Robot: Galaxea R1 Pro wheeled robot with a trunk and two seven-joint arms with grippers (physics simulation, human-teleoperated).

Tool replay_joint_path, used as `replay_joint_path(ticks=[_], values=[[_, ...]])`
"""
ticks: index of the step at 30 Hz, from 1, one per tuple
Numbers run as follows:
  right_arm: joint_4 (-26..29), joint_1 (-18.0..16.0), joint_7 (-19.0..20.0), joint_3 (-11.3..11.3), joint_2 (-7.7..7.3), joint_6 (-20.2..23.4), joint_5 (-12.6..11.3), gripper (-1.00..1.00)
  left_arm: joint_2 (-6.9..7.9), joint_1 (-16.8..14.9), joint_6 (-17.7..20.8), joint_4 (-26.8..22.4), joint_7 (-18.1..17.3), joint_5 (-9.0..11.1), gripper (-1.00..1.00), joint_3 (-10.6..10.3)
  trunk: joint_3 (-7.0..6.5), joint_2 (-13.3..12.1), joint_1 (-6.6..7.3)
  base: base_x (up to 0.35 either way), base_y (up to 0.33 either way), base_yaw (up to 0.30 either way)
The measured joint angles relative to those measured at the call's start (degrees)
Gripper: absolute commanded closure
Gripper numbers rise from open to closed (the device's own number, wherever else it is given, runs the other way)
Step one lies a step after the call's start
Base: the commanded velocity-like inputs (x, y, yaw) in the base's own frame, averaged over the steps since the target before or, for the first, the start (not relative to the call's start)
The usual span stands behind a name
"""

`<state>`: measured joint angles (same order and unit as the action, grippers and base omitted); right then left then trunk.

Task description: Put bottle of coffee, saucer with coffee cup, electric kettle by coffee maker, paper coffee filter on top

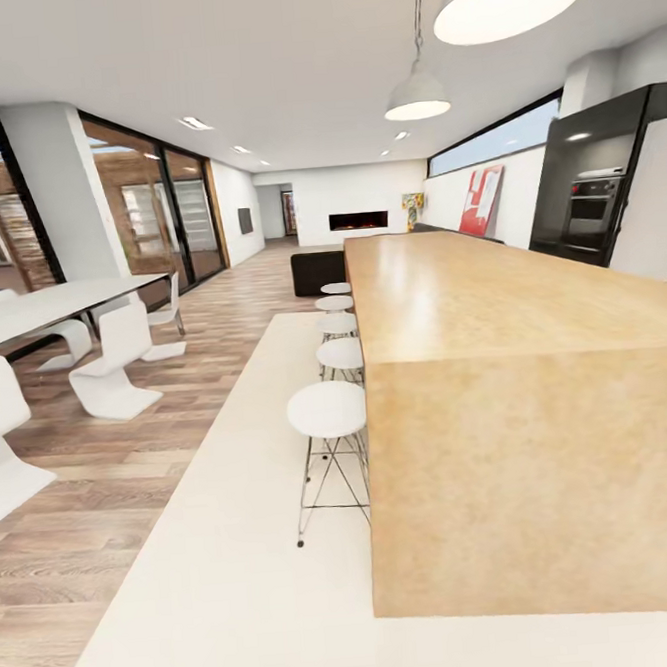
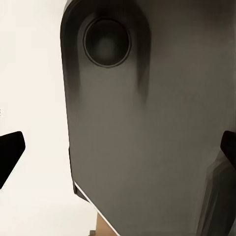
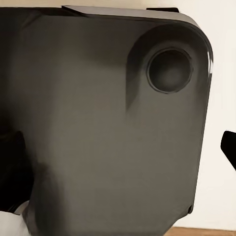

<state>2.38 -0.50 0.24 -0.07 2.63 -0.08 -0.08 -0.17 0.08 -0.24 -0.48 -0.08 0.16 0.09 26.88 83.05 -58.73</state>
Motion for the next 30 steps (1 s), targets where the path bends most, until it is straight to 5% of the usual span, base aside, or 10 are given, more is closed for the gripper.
replay_joint_path(ticks=[17,24,30], values=[[3.72,0.00,-0.08,-0.15,-1.22,-0.02,-0.06,-1.00,0.09,-0.07,-0.38,-0.37,0.00,-0.23,-1.00,-0.33,-0.01,0.00,0.00,0.000,0.000,-0.266],[11.18,-0.01,-0.38,-0.23,-3.82,-0.08,-0.03,-1.00,0.66,-0.56,-11.41,-1.83,0.00,-0.23,-1.00,-0.31,-0.01,0.00,0.00,0.000,0.000,-0.266],[20.06,0.00,-0.27,-0.24,-4.65,-0.09,-0.13,-1.00,1.42,-2.41,-13.49,-4.44,0.00,-0.10,-1.00,-0.25,-0.01,0.00,0.00,0.000,0.000,-0.266]])
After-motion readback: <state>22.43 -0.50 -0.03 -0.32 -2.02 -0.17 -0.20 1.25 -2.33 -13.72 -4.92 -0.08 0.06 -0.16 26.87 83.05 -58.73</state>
